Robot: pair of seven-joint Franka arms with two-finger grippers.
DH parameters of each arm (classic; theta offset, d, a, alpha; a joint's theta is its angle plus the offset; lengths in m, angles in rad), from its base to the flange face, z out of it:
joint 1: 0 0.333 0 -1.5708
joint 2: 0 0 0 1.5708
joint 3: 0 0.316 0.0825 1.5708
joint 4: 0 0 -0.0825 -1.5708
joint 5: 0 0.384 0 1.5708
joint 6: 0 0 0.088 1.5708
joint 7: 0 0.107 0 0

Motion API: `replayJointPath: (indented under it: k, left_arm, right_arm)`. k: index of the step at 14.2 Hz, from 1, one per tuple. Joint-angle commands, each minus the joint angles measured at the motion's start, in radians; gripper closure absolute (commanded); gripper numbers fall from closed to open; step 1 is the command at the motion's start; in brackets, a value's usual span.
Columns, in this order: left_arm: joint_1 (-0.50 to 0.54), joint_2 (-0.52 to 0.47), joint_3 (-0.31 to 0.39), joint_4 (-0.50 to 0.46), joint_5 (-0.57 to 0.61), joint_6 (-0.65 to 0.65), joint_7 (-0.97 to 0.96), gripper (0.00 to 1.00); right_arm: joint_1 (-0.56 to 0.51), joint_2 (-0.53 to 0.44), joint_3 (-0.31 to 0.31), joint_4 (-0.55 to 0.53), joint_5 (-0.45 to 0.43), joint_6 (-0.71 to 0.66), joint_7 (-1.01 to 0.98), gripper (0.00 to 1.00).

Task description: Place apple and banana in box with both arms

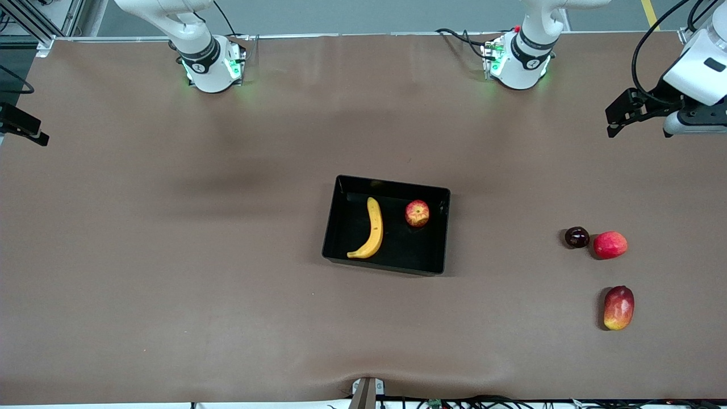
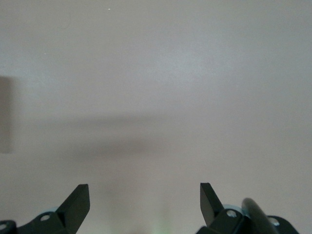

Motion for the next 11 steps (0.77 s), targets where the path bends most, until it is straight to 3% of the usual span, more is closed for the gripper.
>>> replayJointPath:
  k: [1,11]
  left_arm:
    - [0.008,-0.012,0.005,0.010,-0.062,-0.012,0.011,0.00]
    - [-0.002,0.020,0.004,0.069,-0.068,-0.120,-0.001,0.00]
  right_arm:
    - [-0.013,-0.002,0.010,0.004,-0.014,-0.005,0.000,0.00]
    - [-0.013,-0.002,0.010,0.006,-0.014,-0.005,-0.001,0.00]
